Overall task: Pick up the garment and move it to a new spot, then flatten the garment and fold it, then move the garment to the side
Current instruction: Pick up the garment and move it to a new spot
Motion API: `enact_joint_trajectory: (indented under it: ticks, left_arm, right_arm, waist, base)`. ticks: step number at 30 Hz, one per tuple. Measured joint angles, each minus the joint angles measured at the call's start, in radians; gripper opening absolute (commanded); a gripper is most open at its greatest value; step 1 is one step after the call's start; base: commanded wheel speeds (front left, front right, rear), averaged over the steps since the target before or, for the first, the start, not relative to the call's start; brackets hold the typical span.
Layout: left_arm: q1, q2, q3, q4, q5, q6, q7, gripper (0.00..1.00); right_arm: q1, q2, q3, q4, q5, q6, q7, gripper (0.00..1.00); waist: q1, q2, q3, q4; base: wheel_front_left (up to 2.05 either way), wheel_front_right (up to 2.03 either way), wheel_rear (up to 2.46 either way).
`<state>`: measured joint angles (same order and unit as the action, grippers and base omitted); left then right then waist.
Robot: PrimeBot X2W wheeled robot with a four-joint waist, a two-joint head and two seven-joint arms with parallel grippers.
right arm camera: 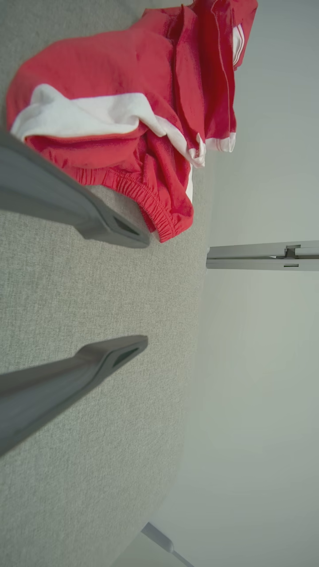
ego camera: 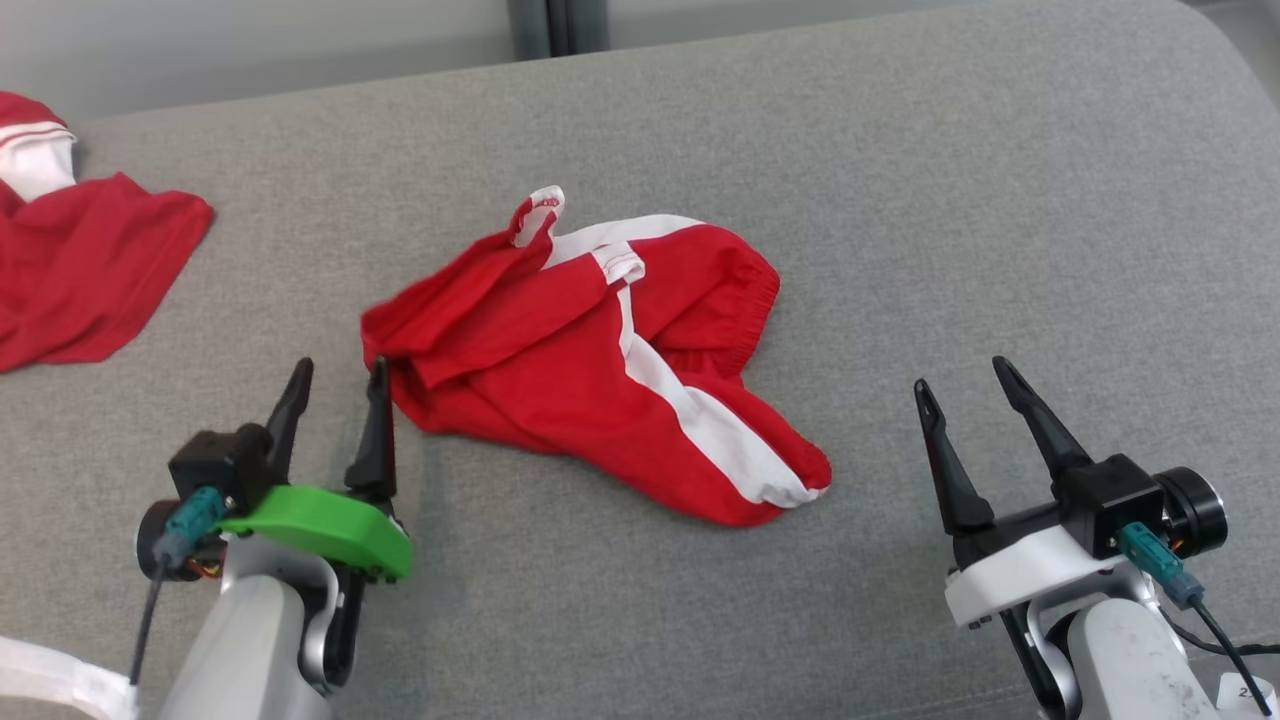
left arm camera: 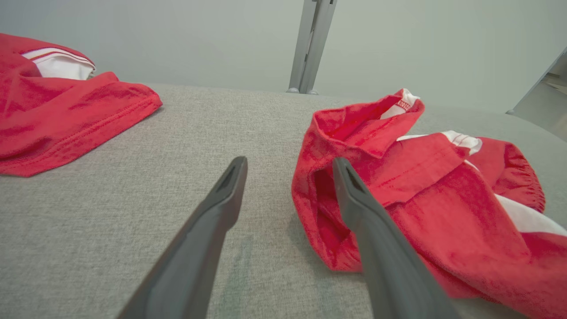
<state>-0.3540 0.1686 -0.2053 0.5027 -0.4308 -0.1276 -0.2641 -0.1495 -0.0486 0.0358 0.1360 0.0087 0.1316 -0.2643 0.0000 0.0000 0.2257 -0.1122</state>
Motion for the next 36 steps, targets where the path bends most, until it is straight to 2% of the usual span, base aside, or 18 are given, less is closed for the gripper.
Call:
enact_joint_trajectory:
  ticks: [6, 19, 25, 36]
  left_arm:
    - [0.098, -0.018, -0.009, -0.106, 0.017, -0.001, 0.0, 1.0]
    - [0.299, -0.091, 0.004, -0.235, 0.027, -0.001, 0.0, 1.0]
    - [0.365, -0.098, 0.006, -0.258, 0.079, -0.001, 0.0, 1.0]
    - [0.46, -0.116, 0.077, -0.266, 0.079, -0.001, 0.0, 1.0]
  right_arm:
    - [0.024, 0.0, -0.003, 0.011, -0.004, 0.0, 0.0, 1.0]
    - [0.104, 0.0, 0.001, 0.024, -0.008, 0.0, 0.0, 1.0]
    - [0.14, 0.0, 0.005, 0.029, 0.01, 0.0, 0.0, 1.0]
    - [0.18, 0.0, 0.003, 0.044, 0.036, 0.0, 0.0, 1.0]
  waist:
    - [0.0, 0.0, -0.057, 0.017]
    - [0.0, 0.0, -0.201, 0.068]
    - [-0.0001, 0.0, -0.244, 0.097]
    - [-0.0001, 0.0, -0.274, 0.115]
  base:
    - [0.0, 0.0, 0.0]
    - [0.0, 0.0, 0.0]
    - [0.0, 0.0, 0.0]
    - [0.0, 0.0, 0.0]
